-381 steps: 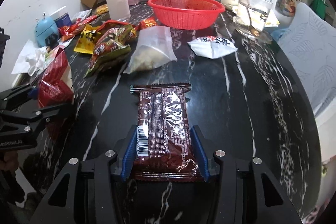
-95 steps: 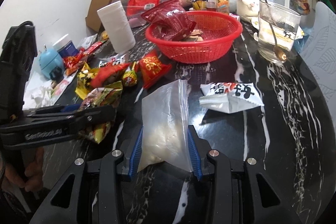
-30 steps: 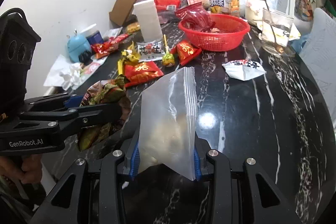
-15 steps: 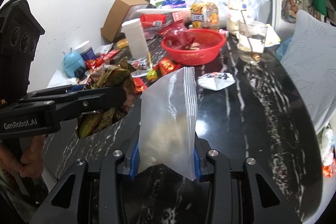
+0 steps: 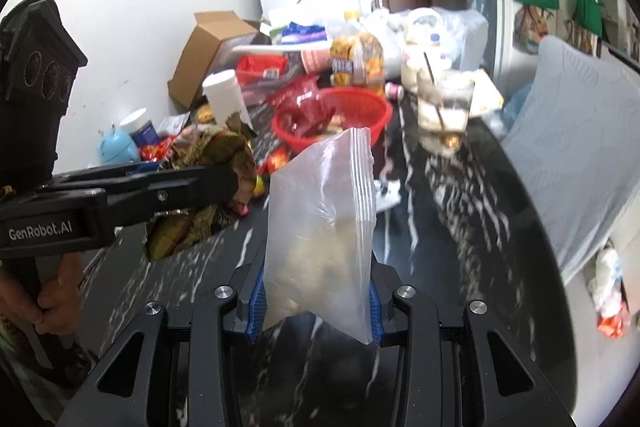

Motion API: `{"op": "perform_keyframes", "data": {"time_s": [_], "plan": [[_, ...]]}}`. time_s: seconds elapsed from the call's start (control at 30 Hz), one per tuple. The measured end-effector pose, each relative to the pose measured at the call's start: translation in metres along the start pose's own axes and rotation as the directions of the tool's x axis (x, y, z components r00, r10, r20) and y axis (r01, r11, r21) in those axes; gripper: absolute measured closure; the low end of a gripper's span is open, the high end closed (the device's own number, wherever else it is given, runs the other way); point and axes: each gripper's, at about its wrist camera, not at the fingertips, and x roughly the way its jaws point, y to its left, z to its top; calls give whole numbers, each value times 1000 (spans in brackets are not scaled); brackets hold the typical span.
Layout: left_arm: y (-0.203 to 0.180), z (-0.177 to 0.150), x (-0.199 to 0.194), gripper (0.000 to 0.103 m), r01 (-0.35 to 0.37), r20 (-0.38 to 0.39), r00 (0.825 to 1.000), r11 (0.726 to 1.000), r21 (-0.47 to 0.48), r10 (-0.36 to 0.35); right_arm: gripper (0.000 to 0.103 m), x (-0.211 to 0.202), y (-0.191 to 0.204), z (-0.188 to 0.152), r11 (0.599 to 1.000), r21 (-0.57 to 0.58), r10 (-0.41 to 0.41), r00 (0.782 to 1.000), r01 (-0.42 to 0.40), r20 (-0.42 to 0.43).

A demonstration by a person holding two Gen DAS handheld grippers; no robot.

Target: Organize snacks

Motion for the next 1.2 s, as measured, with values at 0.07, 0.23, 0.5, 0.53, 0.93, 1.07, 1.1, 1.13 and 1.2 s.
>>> {"op": "perform_keyframes", "data": {"time_s": [0.07,0.23,0.5,0.53,0.93,1.07,1.1,1.13,1.2], "plan": [[1,8,1,59,-9,11,1000,1000,3,9,64,2,-2,8,1000,-11,-3,1000,3,11],[5,28,7,59,-37,32,999,999,8,37,64,10,-9,32,999,-46,-8,1000,9,30],[15,65,18,59,-72,82,994,997,3,72,64,30,-20,75,995,-94,-29,998,34,55],[17,71,20,59,-79,92,993,997,4,79,64,33,-22,81,995,-95,-30,998,35,58],[38,121,52,59,-95,159,983,995,-2,94,64,70,-38,133,985,-144,-85,992,98,94],[47,138,61,59,-124,182,976,992,-6,123,64,81,-45,144,986,-145,-72,993,85,91],[49,142,65,59,-130,181,975,992,-4,128,64,84,-46,146,986,-143,-72,993,85,92],[51,145,69,59,-132,178,975,991,-5,131,64,88,-48,149,986,-143,-70,993,83,92],[55,150,76,59,-132,169,977,991,-10,131,64,95,-50,155,987,-140,-71,993,83,89]]}}
